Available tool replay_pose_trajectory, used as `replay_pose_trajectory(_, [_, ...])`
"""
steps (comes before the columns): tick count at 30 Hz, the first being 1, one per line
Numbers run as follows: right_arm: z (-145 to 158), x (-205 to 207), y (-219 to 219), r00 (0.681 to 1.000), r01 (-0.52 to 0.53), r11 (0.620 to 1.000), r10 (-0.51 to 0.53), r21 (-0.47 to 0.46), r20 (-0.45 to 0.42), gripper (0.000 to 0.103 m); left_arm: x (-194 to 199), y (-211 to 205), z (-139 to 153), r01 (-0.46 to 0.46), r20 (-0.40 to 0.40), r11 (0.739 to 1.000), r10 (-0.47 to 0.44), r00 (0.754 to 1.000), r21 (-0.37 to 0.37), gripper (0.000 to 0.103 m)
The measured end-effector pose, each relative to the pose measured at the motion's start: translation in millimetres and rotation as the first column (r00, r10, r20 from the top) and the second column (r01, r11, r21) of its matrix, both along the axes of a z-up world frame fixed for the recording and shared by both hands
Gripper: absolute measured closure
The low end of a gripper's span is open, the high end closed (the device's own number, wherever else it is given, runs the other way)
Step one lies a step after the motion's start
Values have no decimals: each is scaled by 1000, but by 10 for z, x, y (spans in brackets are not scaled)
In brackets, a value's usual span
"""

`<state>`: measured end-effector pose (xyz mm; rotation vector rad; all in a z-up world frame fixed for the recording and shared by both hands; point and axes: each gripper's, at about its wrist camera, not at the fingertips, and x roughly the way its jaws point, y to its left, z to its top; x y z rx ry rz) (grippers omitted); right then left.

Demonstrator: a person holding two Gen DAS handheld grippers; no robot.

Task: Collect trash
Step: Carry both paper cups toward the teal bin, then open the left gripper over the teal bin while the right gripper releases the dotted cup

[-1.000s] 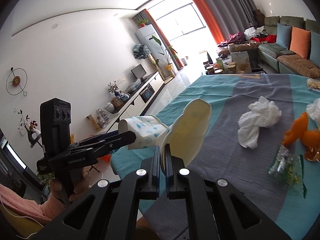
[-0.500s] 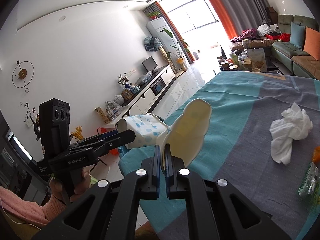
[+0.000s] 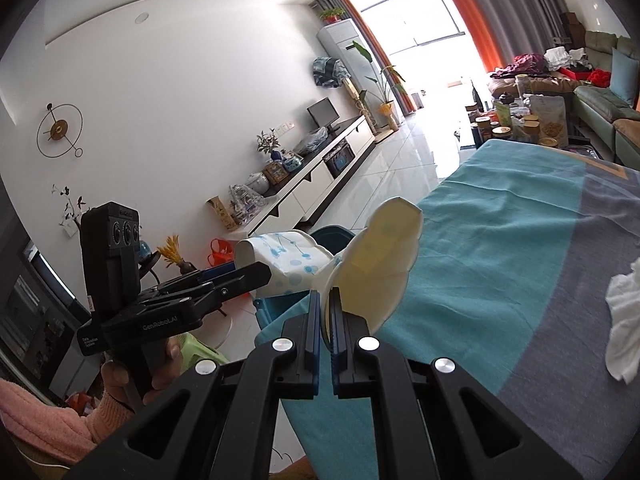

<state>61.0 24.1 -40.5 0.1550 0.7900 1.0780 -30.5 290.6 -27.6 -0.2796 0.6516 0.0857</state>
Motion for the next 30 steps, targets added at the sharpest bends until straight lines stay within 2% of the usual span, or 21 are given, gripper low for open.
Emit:
replay_pose_trajectory(21, [12,99,795,993,-114,993,114,-33,-22,100,-160,605,-64,-141,-12,990,141,990,9,39])
replay_pose_trajectory(30, [-90,199,1202,989,-142,985,137,-99,-54,100,-132,904,-251,-206,-62,978,207,976,27,39])
